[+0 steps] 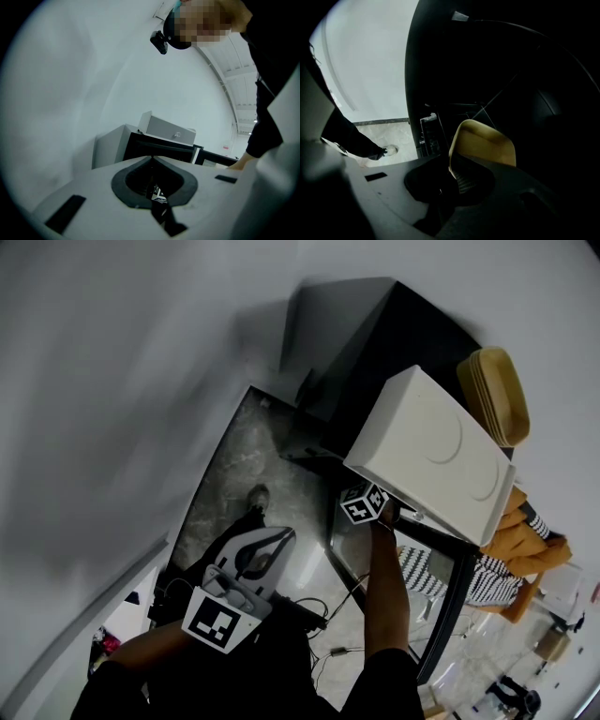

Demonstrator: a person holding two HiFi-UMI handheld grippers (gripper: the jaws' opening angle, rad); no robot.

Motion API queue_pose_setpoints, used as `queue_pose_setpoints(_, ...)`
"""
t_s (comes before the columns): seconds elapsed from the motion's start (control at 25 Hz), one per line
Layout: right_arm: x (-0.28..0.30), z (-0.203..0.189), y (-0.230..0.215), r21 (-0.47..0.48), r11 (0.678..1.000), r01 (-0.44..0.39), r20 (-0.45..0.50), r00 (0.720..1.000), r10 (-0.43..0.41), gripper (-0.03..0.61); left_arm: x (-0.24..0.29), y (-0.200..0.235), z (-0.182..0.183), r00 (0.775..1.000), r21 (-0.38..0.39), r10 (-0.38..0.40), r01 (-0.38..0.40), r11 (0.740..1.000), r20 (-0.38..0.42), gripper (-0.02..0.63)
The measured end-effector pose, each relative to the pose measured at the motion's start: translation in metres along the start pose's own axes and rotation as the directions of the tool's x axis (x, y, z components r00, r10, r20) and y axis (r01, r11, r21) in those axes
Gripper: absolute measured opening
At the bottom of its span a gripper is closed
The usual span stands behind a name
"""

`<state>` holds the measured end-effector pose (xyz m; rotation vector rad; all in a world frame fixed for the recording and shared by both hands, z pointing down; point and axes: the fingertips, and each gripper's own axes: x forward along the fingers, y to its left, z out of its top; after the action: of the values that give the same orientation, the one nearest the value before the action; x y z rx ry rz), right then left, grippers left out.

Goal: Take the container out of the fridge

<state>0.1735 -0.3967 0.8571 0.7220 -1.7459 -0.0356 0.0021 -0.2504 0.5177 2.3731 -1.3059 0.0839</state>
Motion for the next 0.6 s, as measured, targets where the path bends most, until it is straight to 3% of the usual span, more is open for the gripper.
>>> queue_pose_setpoints(0.6,-0.008,0.002,0.013,-0.002,1.0,-0.03,0.026,0.999,0.03,0.02,-0.014,0.0,-0.001,1.0,-0.004,0.015,-0.015,1.0,0.018,0.006)
